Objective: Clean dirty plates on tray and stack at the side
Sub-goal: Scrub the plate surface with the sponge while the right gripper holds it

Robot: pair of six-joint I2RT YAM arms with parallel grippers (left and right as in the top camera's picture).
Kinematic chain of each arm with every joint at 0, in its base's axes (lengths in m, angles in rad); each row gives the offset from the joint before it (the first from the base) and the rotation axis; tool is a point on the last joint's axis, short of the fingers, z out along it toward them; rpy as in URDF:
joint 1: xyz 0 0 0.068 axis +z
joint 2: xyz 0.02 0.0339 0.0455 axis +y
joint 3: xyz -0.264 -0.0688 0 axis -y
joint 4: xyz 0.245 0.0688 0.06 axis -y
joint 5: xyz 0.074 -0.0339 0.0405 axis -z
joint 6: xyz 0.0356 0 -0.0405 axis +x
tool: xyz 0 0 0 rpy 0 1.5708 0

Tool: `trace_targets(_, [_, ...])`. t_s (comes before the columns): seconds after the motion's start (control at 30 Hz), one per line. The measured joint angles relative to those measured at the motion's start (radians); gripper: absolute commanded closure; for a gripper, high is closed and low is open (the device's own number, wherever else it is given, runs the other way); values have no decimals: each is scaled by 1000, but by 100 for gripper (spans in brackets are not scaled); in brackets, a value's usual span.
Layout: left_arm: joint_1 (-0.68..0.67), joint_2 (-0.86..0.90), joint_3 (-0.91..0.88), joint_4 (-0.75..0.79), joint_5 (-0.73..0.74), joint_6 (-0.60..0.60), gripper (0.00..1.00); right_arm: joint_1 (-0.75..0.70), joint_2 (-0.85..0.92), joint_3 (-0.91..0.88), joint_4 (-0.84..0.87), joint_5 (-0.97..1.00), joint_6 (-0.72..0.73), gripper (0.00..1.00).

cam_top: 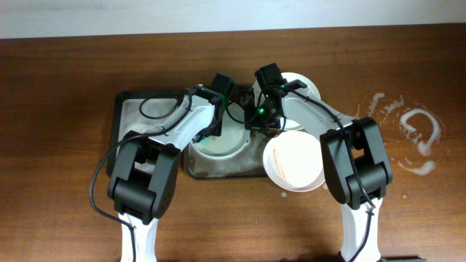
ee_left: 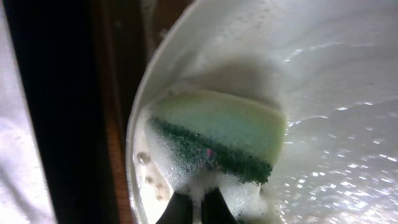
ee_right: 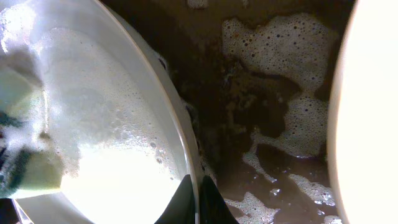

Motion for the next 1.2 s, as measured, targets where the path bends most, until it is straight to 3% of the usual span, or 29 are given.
trace_targets(0.33, [0, 47, 108, -105, -71, 0, 99, 3, 0, 0, -3, -10, 6, 96])
trace_targets(0.7, [0, 48, 298, -164, 53, 0, 99, -33, 0, 0, -19, -11, 14, 96])
trace_targets(0.97, [0, 48, 179, 81, 219, -3, 99, -33, 0, 0, -27, -11, 15, 96])
trace_targets(1.2, [8, 47, 90, 192, 352, 1, 99, -34, 0, 0, -31, -11, 16, 96])
